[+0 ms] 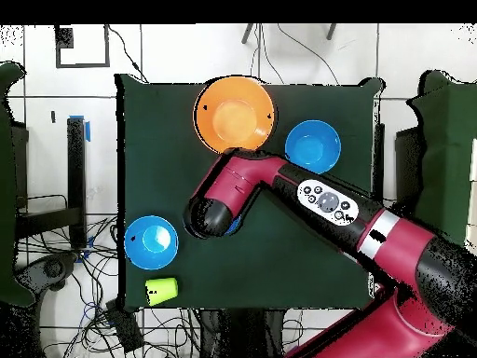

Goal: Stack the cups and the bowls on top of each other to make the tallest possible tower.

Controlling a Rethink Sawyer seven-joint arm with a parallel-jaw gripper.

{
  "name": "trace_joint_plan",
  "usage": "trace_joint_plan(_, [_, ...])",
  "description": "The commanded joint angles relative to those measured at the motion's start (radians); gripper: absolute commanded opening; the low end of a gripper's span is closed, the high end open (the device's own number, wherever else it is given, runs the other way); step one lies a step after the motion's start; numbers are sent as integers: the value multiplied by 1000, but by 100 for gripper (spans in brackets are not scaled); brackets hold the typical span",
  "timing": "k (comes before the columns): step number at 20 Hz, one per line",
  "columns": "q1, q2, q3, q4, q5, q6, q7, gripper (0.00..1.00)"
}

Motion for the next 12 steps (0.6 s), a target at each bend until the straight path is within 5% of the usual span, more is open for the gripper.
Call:
trace_joint_plan(1, [49, 4, -116, 29, -58, 58, -155, 100])
trace_joint_plan(12, [55, 11, -130, 43, -75, 48, -157, 100])
